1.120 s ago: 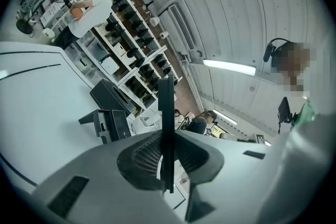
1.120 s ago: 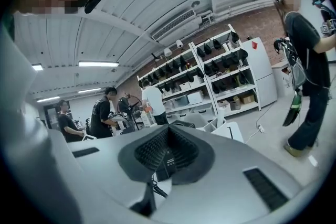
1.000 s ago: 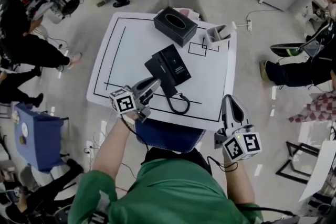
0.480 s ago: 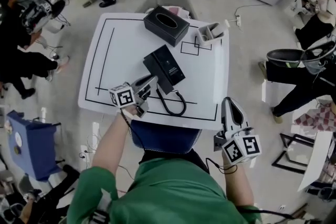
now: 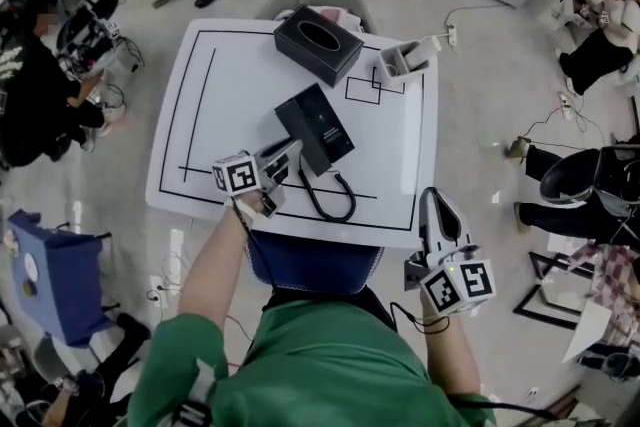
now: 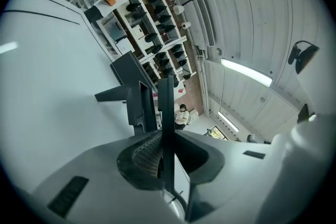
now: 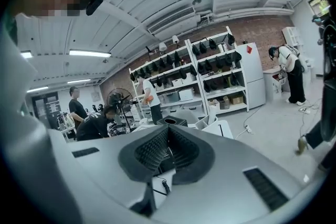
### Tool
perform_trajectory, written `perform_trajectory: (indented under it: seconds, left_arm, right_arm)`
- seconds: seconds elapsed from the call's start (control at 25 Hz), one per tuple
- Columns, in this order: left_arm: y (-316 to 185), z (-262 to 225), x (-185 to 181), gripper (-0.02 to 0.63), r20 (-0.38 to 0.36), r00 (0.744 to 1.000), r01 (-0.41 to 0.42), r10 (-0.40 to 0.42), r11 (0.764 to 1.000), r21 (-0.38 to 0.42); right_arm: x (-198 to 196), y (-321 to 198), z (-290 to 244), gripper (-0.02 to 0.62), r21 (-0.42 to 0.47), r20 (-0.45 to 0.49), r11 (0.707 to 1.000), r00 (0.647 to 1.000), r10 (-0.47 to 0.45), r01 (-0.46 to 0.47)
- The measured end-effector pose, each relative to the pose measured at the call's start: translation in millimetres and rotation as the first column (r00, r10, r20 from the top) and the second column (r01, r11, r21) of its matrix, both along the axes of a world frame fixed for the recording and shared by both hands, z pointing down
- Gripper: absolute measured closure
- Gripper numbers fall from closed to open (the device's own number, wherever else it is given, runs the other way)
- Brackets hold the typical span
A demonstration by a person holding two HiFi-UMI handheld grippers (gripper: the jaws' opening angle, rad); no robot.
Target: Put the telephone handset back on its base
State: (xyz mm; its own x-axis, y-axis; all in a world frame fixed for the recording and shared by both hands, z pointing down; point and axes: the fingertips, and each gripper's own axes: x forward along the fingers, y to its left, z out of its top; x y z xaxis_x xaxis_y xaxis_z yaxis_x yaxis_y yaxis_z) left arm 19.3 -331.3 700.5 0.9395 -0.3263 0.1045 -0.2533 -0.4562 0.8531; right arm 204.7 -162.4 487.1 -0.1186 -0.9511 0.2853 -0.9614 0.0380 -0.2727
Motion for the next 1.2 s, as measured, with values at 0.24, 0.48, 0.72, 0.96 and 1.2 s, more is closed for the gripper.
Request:
perform_trajectory:
  seconds: [0.24,0.48,0.72,0.96,1.2]
  left_arm:
    - [-4.7,4.6,1.1,0.526,-0.027,0.999,0.016,-0.018,0.999,-0.048]
    - [-6.5,19.3,2.5,0.526,-0.01,1.0,0.012,-0.012,0.996,-0.086]
    - [-9.8,24.0,1.0,0.526,-0.004,1.0,0.009,-0.01,0.995,-0.095]
    - [-12.6,28.7,0.1,0.525,0.006,1.0,0.022,-0.022,0.994,-0.111]
    - [-12.6,23.9,2.0,0.523,0.05,0.997,0.059,-0.052,0.988,-0.145]
  right_arm:
    - [0.7,-2.3,-1.0,0.572,-0.004,-0.002,1.0,1.0,0.006,-0.006]
    - [-2.6,-3.1,3.6,0.572,-0.014,-0.011,1.0,1.0,-0.001,0.001]
    - [-4.6,-6.0,3.8,0.572,-0.017,-0.01,1.0,1.0,-0.011,0.011]
    - [-5.3,-9.1,6.2,0.572,-0.015,-0.004,1.0,1.0,-0.023,0.023]
    - [-5.0,-13.3,4.1,0.572,-0.007,0.002,0.999,0.999,-0.037,0.038]
